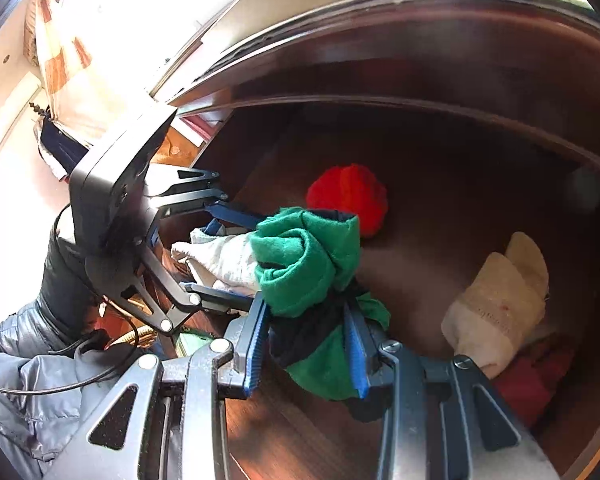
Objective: Take underwear out of drawer
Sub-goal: 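Grasp the white dotted garment with the left tool while the right tool holds the striped sock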
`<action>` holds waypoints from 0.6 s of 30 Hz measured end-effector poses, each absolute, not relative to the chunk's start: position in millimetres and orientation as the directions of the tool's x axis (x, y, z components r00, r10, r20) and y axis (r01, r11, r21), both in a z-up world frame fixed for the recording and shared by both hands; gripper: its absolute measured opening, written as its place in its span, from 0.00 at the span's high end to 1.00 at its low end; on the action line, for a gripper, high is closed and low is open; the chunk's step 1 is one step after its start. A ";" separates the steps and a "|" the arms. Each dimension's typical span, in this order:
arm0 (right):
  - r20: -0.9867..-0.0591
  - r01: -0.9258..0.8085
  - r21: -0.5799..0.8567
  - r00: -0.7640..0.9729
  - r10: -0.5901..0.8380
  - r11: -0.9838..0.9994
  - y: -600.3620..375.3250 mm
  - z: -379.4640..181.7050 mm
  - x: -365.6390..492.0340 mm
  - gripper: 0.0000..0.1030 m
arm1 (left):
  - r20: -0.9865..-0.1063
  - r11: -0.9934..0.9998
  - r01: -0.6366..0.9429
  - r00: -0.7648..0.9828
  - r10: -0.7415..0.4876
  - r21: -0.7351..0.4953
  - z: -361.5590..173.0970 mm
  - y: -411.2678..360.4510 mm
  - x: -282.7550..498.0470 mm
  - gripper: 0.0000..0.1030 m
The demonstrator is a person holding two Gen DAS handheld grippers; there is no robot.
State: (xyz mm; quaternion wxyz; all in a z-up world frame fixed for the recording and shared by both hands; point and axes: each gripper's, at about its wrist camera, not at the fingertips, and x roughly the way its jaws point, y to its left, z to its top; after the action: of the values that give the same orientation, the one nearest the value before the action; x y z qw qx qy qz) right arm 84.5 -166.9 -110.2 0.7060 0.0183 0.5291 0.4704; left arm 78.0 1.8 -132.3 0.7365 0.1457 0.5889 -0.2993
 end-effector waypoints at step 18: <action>-0.827 -0.653 0.441 -0.030 0.561 0.615 -134.6 -124.1 85.9 0.46 | -0.945 0.771 0.618 0.139 -0.296 -0.151 -133.0 3.7 81.5 0.60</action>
State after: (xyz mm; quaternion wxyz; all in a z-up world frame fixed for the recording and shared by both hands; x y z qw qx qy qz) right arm 85.9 -134.6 -124.1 0.6952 -0.0405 0.5695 0.4368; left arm 81.5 3.7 -133.0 0.7416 0.1391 0.5793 -0.3082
